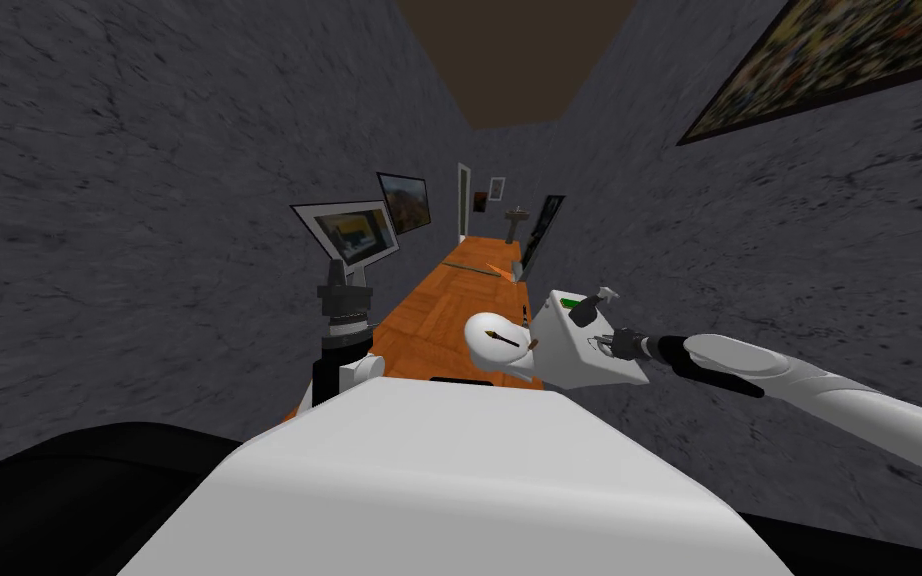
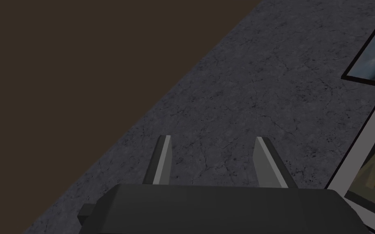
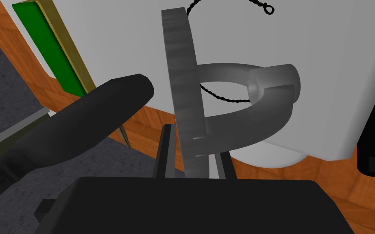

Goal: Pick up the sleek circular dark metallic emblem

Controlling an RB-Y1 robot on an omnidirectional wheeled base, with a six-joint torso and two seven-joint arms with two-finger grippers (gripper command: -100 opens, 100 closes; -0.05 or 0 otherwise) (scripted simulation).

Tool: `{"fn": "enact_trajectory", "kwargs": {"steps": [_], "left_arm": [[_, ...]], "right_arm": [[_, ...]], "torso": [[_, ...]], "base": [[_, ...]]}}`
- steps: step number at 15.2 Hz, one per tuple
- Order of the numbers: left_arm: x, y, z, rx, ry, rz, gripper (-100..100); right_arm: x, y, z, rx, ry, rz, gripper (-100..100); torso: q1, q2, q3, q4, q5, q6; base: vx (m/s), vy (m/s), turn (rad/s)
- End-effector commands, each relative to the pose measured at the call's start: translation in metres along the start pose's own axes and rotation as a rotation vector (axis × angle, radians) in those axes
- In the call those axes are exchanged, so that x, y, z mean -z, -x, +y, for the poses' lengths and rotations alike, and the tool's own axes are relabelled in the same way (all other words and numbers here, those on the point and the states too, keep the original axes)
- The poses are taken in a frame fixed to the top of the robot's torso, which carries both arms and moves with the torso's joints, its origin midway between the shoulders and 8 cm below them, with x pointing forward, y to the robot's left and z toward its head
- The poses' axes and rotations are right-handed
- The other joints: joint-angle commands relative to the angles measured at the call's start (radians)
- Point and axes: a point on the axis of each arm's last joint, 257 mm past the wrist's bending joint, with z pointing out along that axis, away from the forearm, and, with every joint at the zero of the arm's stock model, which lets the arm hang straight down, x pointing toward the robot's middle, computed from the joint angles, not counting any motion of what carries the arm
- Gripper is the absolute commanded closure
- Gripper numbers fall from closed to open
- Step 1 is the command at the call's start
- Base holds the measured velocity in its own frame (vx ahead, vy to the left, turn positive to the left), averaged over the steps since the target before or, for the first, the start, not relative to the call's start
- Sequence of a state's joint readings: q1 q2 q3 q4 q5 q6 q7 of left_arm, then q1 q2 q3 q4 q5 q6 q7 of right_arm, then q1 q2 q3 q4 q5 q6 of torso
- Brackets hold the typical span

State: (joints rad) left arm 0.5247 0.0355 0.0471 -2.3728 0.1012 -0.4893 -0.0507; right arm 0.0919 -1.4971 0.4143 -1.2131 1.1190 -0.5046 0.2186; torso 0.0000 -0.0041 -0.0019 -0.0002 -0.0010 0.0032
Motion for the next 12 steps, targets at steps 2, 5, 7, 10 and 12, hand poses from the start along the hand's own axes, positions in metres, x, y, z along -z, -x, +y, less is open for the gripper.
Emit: {"fn": "enact_trajectory", "kwargs": {"steps": [2,5,7,10,12], "left_arm": [[0.0,0.0,0.0,0.0,0.0,0.0,0],[0.0,0.0,0.0,0.0,0.0,0.0,0],[0.0,0.0,0.0,0.0,0.0,0.0,0],[0.0,0.0,0.0,0.0,0.0,0.0,0],[0.0,0.0,0.0,0.0,0.0,0.0,0]], "right_arm": [[0.001,0.001,0.001,0.022,0.003,-0.011,100],[0.005,0.002,0.003,0.044,0.007,-0.027,100],[0.009,0.0,0.005,0.05,0.013,-0.032,100],[0.009,0.003,0.004,0.068,0.008,-0.044,100],[0.012,0.004,0.005,0.074,0.01,-0.057,100]], "torso": [[0.0,0.0,0.0,0.0,0.0,-0.001],[0.0,-0.001,-0.001,-0.001,0.0,0.0],[0.0,0.0,-0.001,-0.001,0.0,-0.002],[0.001,-0.001,-0.001,-0.001,0.0,-0.001],[-0.001,-0.001,-0.001,-0.001,0.0,-0.001]], "base": [[0.06,0.034,-0.06],[0.083,0.036,-0.142],[0.051,0.031,-0.066],[0.065,0.041,-0.102],[0.092,0.033,-0.152]]}}
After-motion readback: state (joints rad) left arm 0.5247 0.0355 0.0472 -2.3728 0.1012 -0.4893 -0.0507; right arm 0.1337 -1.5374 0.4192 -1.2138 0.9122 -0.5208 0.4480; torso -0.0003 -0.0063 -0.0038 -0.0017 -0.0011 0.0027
